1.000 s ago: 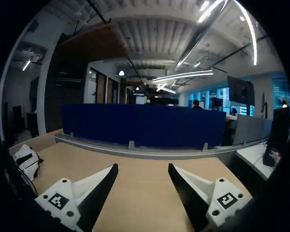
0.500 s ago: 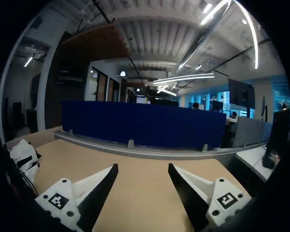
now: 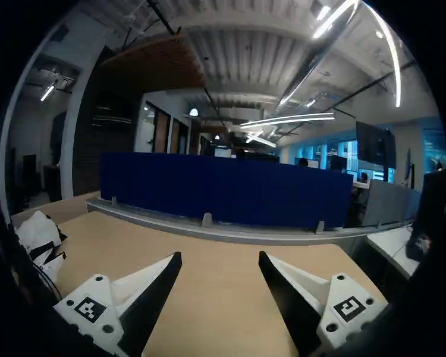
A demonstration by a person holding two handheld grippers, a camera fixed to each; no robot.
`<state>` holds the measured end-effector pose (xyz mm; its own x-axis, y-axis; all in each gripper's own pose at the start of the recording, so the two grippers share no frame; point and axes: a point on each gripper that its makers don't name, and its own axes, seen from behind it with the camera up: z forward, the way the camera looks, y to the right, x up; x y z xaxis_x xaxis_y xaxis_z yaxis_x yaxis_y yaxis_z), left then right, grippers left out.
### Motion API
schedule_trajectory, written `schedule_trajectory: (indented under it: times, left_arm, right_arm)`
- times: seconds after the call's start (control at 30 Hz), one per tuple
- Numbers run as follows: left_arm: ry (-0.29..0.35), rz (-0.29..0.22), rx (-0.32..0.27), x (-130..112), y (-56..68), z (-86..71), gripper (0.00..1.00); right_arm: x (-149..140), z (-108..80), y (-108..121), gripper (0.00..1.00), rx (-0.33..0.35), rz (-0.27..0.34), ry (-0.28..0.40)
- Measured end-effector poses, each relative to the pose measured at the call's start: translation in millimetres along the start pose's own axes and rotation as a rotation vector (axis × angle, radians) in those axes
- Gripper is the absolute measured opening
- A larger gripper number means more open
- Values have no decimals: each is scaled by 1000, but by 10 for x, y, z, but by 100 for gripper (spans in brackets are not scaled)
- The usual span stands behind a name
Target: Fold towel
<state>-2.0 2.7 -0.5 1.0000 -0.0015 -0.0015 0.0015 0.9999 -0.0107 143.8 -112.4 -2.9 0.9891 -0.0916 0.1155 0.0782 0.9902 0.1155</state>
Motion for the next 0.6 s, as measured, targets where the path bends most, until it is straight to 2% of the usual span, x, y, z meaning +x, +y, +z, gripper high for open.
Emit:
schedule_trajectory:
  times: [0.37,0.6]
  left_arm:
    - [-1,-1,2,5,14,27,93]
    - [-1,2,2,24,9,34,94]
  right_arm:
    - [58,-16,82,100,-7,11,11]
    - [130,-26,285,100,-35,26,39]
